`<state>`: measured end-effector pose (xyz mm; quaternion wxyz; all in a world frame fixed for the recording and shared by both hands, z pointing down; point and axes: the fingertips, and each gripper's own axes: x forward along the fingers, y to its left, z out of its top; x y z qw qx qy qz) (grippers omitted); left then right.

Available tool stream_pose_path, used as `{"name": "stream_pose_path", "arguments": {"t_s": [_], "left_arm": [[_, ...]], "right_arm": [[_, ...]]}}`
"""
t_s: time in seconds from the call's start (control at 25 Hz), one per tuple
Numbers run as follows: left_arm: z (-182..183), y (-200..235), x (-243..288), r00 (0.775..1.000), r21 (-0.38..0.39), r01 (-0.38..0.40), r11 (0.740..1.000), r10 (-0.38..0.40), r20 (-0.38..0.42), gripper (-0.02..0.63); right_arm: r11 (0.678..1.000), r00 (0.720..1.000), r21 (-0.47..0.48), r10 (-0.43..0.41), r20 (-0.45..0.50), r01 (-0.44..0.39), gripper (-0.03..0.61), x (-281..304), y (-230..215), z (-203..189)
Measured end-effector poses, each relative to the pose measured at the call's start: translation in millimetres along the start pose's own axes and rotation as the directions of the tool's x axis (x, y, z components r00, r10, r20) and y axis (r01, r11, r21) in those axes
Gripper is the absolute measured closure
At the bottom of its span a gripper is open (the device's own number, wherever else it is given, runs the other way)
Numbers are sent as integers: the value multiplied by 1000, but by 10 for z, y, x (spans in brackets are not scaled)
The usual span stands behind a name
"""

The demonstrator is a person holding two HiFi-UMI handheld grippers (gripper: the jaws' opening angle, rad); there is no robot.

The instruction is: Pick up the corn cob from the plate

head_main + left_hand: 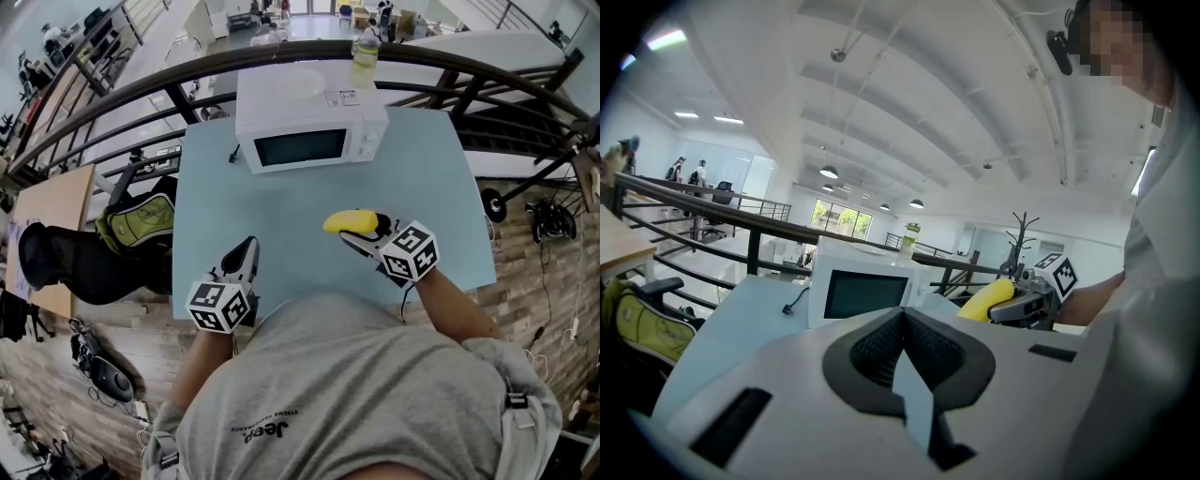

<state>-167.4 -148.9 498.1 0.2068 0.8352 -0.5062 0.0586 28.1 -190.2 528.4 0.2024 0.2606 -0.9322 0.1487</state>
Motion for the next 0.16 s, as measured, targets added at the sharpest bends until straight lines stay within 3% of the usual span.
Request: {"name": "stream_pose_path", "arguments": {"t_s": [0.16], "left_arm": [[-9,-6,-3,1000,-1,2,1000,-2,-2,606]], "right_arm": [[1000,1000,-2,1,-1,-1,323,-1,17,-9]]}}
